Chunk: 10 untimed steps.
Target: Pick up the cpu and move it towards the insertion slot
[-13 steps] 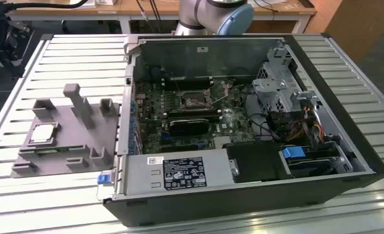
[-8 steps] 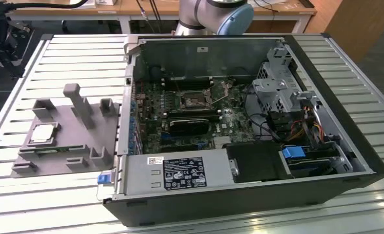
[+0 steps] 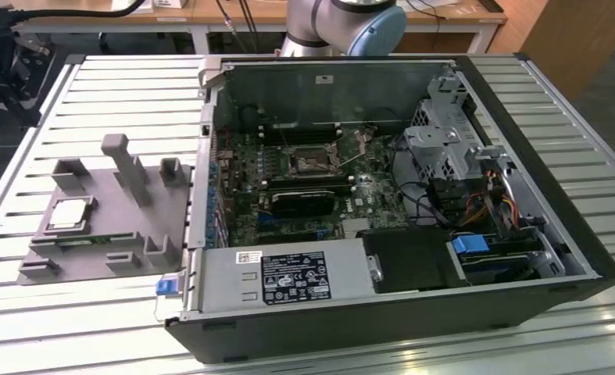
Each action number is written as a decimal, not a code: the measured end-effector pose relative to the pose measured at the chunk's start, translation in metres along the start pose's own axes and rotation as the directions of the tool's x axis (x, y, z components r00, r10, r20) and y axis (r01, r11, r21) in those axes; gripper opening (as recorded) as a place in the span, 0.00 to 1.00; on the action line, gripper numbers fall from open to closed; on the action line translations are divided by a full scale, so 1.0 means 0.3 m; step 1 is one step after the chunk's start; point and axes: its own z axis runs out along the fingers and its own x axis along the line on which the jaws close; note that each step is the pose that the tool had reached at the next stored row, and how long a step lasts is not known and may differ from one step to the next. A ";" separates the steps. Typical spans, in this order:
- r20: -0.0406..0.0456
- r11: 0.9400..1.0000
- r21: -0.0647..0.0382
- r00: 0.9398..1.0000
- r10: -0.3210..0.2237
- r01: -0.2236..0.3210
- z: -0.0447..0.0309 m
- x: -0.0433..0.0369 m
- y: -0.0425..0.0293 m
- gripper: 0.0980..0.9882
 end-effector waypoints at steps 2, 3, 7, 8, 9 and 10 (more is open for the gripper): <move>0.000 1.000 0.000 1.000 0.000 0.000 0.007 0.001 0.000 0.00; 0.000 1.000 0.000 1.000 0.000 0.000 0.010 0.001 0.000 0.00; 0.001 1.000 0.000 1.000 0.000 0.000 0.024 0.003 -0.001 0.00; 0.001 1.000 0.001 1.000 0.000 0.000 0.028 0.004 -0.001 0.00; 0.001 1.000 0.000 1.000 0.000 0.000 0.032 0.005 -0.001 0.00; 0.001 1.000 0.001 1.000 0.000 0.000 0.036 0.006 -0.001 0.00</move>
